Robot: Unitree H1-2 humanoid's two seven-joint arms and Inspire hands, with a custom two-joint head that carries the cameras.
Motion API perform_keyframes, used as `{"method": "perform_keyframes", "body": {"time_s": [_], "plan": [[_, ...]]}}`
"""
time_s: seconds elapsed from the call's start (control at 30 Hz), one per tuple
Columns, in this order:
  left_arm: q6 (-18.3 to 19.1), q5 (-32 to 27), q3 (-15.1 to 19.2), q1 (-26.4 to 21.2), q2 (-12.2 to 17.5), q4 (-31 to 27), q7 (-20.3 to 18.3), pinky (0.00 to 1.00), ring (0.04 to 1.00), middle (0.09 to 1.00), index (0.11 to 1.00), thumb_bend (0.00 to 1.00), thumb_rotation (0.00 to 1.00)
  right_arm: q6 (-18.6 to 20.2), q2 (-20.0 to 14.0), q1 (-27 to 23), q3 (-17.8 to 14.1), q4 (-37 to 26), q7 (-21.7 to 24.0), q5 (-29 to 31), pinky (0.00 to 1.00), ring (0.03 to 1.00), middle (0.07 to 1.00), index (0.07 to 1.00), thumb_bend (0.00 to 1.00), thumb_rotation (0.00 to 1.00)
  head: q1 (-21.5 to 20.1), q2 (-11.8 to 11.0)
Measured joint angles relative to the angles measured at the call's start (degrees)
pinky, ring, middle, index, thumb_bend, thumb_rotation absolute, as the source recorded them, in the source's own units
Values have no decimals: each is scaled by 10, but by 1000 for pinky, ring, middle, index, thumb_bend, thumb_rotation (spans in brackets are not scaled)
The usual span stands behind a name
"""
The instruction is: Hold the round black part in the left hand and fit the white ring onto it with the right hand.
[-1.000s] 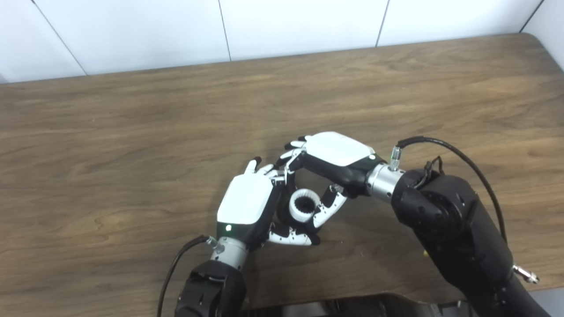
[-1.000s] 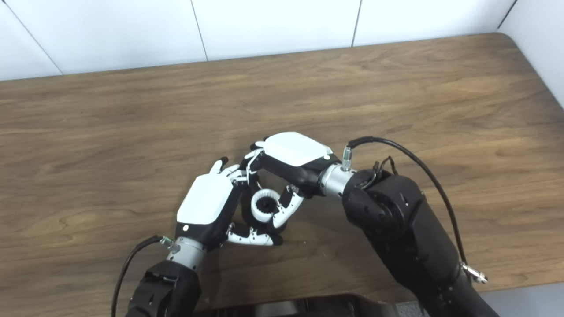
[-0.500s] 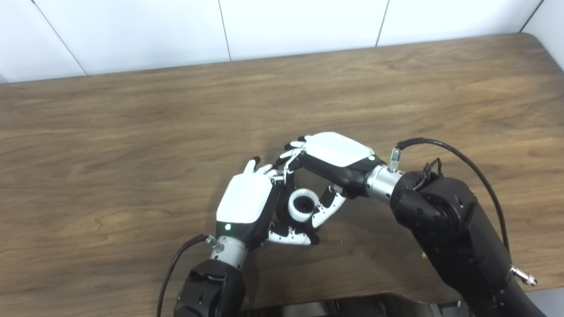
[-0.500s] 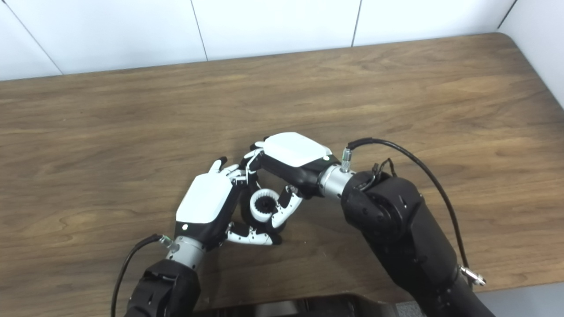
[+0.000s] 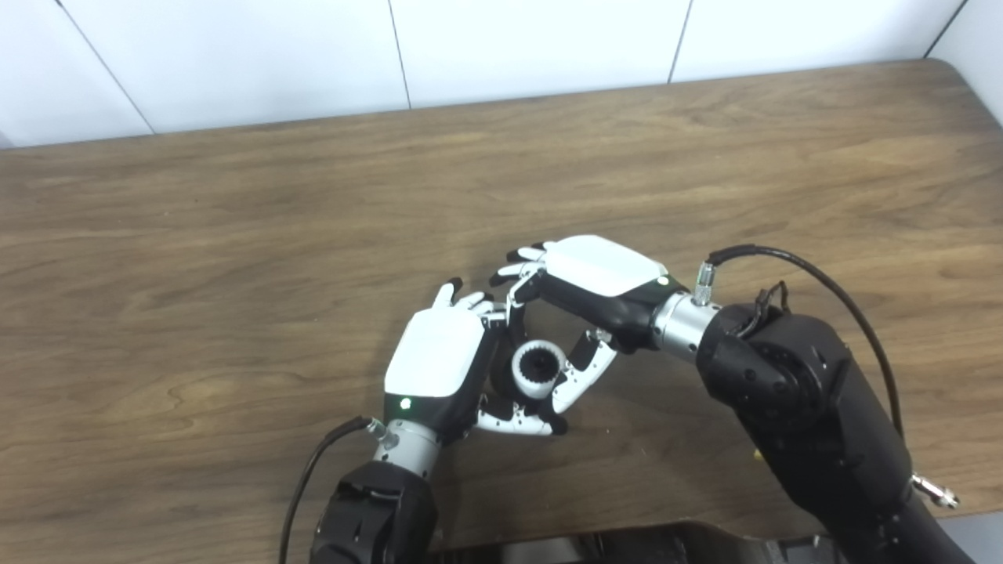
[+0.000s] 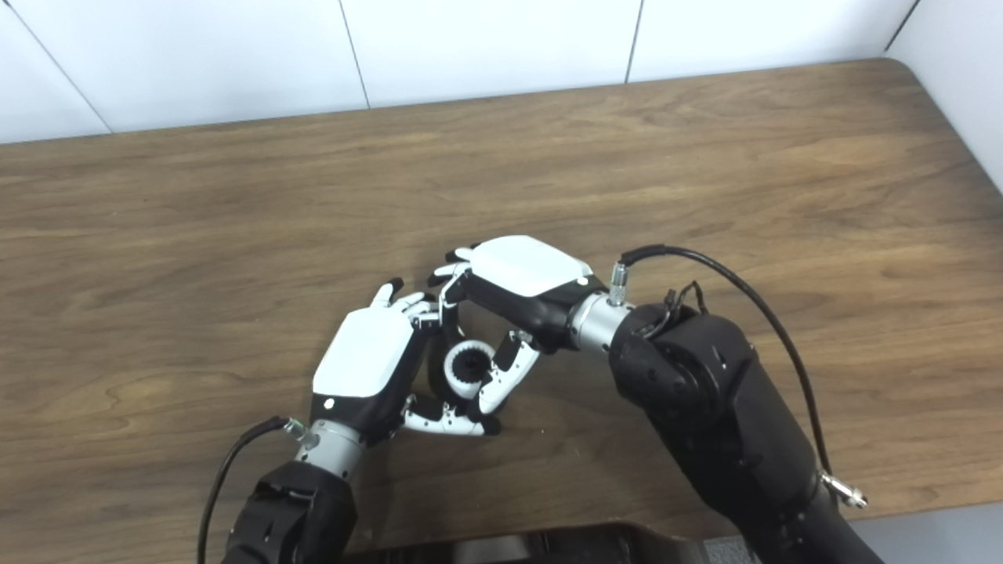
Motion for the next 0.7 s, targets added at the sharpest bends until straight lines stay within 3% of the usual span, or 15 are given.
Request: {"method": "perform_keyframes", "body": {"time_s": [0.37,0.7], "plan": [[0,0,0,0,0,0,0,1000,875,775,485,521,55,1,-2,-2,-2,-1,7,0,1000,980,909,676,973,323,-2,0],[0,-1,1,0,0,0,0,1000,881,777,485,520,57,0,-9,-8,-22,-4,10,3,1000,970,893,648,980,372,-4,-2]]}}
